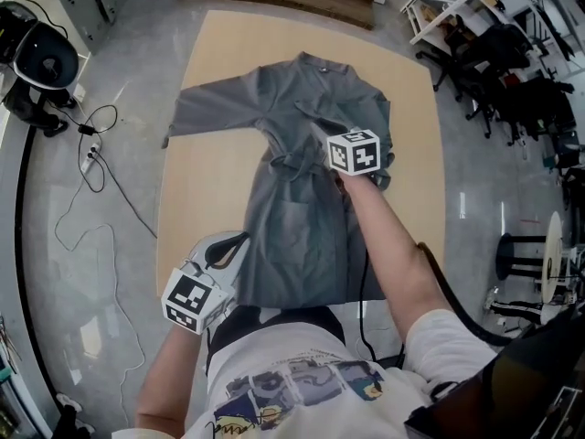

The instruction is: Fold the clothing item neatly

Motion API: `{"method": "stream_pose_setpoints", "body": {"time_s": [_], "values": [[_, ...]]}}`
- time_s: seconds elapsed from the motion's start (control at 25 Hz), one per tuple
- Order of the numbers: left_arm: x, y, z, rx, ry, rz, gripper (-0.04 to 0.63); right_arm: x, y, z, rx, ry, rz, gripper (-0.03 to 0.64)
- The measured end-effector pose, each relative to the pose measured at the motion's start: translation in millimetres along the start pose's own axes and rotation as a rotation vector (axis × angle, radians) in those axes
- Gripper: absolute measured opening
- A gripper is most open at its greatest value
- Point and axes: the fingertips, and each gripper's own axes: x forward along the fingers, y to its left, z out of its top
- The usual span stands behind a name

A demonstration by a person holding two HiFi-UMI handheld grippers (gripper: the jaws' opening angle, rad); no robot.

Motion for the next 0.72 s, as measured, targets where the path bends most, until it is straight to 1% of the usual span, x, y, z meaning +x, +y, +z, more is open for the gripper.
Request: {"method": "stream_pose_setpoints", "body": {"time_s": [0.2,0.4,0.52,0.72], "values": [[-0.4,34.3,-7.9,0.012,0.022,0.045,0.006,-42.5,29.6,-11.3,-0.015,-0.011,0.011,0.072],[2.5,75.6,-15.6,0.013,0.036,0.107,0.008,-83.9,52.1,-24.0,-0.003,-0.031,0.015,0.072],[4.6,101.9,-20.5,-0.004,0.042,0.156,0.011,-104.0,59.9,-35.1,-0.006,-0.033,0.006,0.072],[12.7,158.9,-25.3,-0.047,0.045,0.256,0.051,-129.4,65.8,-52.3,0.001,-0.028,-0.008,0.072]]}}
